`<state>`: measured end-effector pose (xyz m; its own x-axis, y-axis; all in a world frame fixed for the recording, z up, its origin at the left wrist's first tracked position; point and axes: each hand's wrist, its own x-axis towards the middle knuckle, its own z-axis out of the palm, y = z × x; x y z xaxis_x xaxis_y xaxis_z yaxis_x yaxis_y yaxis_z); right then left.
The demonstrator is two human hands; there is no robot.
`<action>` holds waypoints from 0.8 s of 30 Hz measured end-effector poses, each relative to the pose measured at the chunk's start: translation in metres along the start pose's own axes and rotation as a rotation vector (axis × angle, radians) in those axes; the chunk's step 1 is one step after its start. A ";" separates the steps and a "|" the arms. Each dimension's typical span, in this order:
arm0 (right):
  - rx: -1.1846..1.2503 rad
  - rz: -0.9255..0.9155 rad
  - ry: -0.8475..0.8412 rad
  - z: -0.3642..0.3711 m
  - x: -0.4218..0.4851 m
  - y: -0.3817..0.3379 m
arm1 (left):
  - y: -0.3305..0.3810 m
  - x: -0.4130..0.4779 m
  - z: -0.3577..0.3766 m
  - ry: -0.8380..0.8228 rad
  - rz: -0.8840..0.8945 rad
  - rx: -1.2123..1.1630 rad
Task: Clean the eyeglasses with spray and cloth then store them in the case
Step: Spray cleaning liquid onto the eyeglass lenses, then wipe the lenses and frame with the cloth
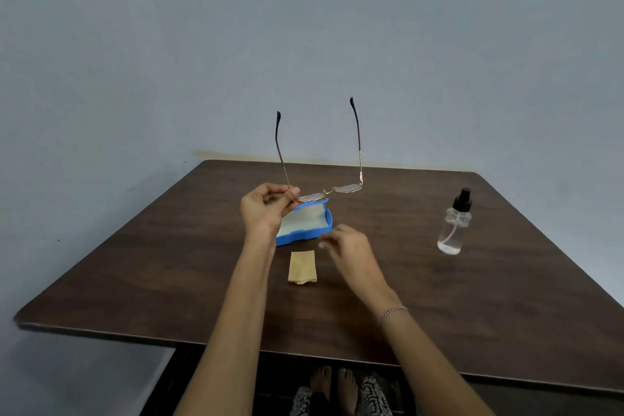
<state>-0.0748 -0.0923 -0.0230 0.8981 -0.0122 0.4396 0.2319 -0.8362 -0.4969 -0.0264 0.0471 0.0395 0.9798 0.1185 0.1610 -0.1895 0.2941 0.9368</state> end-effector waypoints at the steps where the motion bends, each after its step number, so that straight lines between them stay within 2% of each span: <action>1: -0.024 0.008 -0.068 0.004 0.003 -0.004 | -0.001 0.001 -0.002 0.003 0.007 0.008; 4: -0.101 -0.001 -0.261 0.009 0.012 -0.014 | -0.002 0.003 -0.007 0.015 0.015 0.026; 10: -0.200 -0.021 -0.497 0.014 0.018 -0.022 | -0.009 0.003 -0.012 0.012 0.009 0.041; 14: -0.249 -0.017 -0.494 0.016 0.021 -0.024 | -0.014 0.003 -0.012 0.022 -0.001 0.067; 20: -0.239 -0.076 -0.363 0.014 0.010 -0.019 | -0.021 0.001 0.001 0.018 -0.008 0.111; 24: -0.040 -0.018 -0.378 0.000 -0.001 -0.006 | -0.030 0.000 0.016 -0.012 0.001 0.098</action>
<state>-0.0767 -0.0876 -0.0200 0.9702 0.1997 0.1370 0.2408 -0.8552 -0.4590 -0.0200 0.0234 0.0162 0.9804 0.1072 0.1655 -0.1843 0.1995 0.9624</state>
